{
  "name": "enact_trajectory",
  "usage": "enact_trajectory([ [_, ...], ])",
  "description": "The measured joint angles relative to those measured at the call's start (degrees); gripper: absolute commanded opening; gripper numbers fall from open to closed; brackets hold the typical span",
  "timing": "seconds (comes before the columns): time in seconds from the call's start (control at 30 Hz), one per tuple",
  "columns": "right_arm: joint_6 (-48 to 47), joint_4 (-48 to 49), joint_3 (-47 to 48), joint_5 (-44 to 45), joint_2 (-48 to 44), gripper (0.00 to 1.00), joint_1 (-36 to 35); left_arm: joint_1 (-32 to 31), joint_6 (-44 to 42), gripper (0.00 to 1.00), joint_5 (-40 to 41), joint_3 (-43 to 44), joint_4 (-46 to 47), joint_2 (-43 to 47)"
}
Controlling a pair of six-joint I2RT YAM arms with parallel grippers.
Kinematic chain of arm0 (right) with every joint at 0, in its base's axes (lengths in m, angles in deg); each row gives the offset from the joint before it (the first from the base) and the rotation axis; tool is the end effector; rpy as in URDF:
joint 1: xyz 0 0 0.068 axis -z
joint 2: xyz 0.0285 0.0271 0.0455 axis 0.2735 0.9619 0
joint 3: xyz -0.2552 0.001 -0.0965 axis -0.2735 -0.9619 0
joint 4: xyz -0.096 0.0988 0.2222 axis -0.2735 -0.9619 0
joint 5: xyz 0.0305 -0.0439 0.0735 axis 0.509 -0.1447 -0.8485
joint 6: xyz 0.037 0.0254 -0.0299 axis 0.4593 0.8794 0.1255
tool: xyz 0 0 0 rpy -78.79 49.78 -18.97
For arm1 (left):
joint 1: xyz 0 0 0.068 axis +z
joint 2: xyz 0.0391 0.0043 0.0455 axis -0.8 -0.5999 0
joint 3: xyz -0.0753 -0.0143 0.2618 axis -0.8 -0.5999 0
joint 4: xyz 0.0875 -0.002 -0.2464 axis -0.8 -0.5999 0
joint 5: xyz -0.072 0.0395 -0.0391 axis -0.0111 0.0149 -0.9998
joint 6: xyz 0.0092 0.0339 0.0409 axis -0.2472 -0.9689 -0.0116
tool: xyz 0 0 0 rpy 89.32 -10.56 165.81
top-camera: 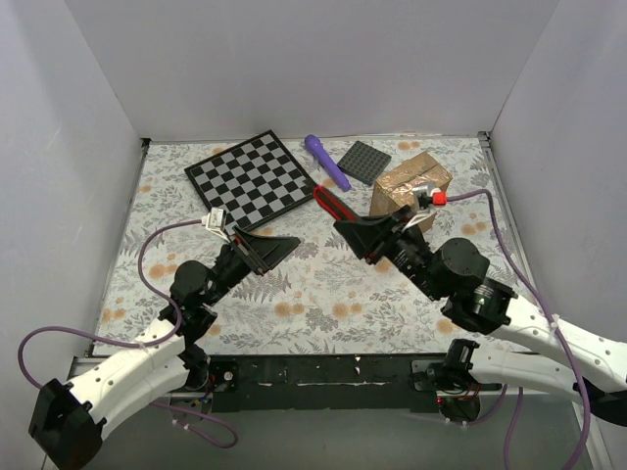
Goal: Unpack the express box
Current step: Pick up the knife from the center of the board.
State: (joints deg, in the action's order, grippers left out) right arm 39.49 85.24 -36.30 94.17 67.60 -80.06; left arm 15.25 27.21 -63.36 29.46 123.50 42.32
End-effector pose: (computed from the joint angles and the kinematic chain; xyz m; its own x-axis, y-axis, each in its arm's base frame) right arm 0.0911 0.1630 0.3912 -0.2887 0.5296 -0.7976 -0.6742 0.4791 0.5621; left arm 0.1337 -0.1137 0.2854 -0.7848 -0.5707 0.2417 -0.0439 -0.3378 -0.9402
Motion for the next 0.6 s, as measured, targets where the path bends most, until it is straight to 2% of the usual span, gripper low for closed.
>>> enact_trajectory([
  [0.1,-4.2,-3.3,4.0,8.4,-0.6,0.01,0.3,0.0,0.1,0.92,0.8,0.0,-1.8,-0.1],
  [0.23,-11.2,-4.2,4.8,21.0,-2.0,0.01,1.8,0.0,0.4,0.91,1.9,-0.6,-2.1,-0.2],
  [0.37,-16.0,-4.7,5.7,28.3,-0.3,0.01,10.9,0.0,0.5,0.90,2.6,-0.7,-1.9,-3.0],
  [0.6,-15.7,-7.3,9.0,27.9,7.0,0.01,32.8,0.0,0.1,0.90,2.6,1.0,-2.3,-10.9],
])
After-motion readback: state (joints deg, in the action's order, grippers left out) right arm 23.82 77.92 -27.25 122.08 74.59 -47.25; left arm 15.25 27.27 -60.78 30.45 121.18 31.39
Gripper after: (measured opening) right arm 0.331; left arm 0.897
